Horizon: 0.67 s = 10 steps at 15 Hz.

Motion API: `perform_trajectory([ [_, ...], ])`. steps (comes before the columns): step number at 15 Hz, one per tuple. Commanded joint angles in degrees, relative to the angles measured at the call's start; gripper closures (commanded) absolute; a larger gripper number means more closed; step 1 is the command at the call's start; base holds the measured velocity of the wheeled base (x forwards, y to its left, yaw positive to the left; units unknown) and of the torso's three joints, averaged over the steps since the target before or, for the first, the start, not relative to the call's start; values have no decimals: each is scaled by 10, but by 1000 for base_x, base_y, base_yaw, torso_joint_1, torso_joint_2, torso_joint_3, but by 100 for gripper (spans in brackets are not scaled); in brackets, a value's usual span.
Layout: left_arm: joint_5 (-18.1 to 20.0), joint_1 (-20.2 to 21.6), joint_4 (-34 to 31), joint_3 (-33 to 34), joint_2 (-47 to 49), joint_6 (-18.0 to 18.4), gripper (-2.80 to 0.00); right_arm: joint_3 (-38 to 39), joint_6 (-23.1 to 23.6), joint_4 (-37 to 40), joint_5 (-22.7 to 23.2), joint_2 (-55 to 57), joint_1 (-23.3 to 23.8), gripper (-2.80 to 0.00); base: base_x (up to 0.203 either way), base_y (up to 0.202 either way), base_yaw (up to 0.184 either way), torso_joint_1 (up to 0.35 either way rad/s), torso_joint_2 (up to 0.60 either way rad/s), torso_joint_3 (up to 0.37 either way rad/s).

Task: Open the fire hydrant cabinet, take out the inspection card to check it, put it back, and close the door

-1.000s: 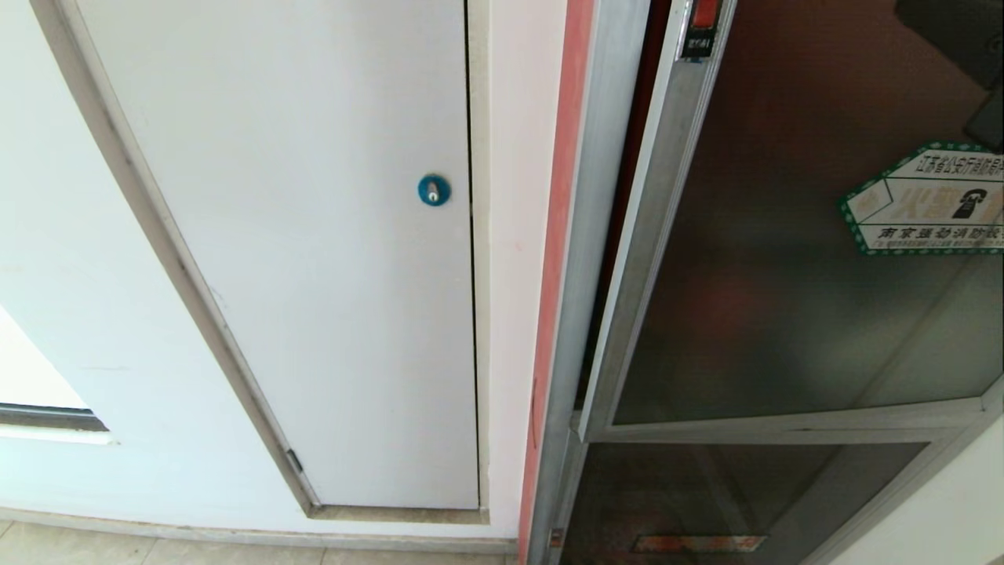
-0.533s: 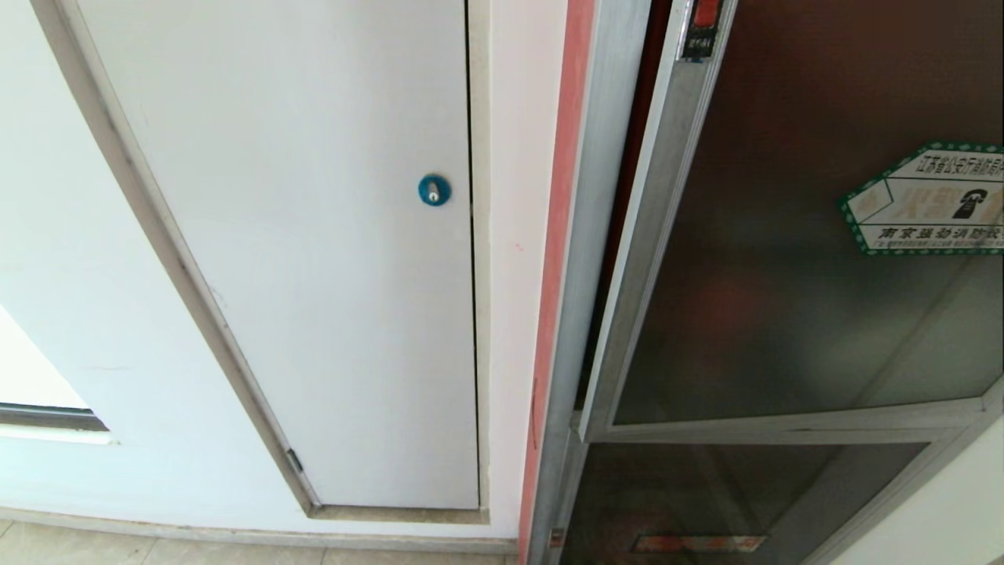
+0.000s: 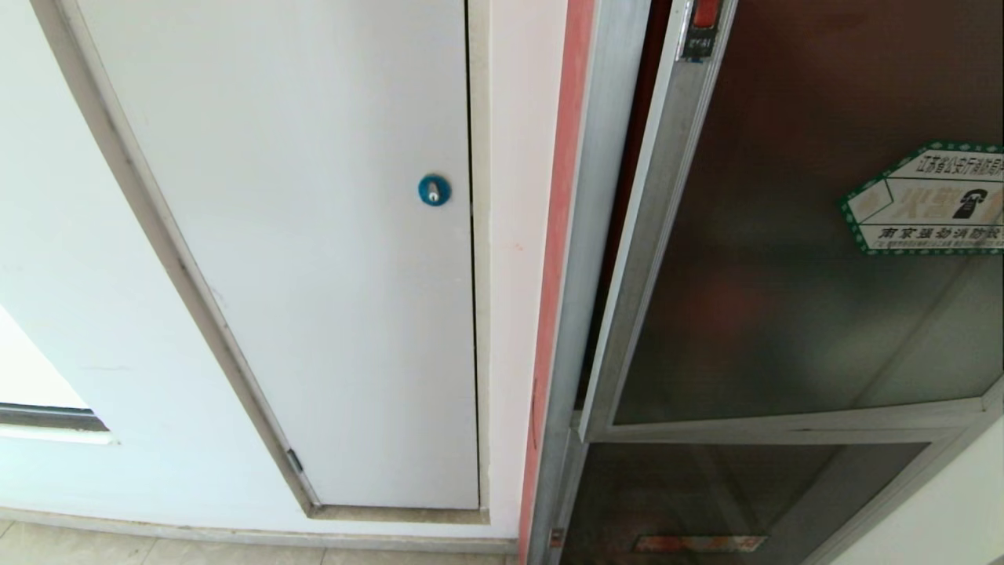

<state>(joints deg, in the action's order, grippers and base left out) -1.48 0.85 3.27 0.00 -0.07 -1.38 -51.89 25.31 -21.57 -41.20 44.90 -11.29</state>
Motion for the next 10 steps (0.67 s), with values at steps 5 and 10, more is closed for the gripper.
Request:
perform_trajectory([
  [5,0,0,0,11,1,0,0,88,-2,103,3,-207,99,0,0,0,0,0,0,0],
  [10,0,0,0,11,1,0,0,232,-29,152,103,-336,107,0,0,0,0,0,0,0],
])
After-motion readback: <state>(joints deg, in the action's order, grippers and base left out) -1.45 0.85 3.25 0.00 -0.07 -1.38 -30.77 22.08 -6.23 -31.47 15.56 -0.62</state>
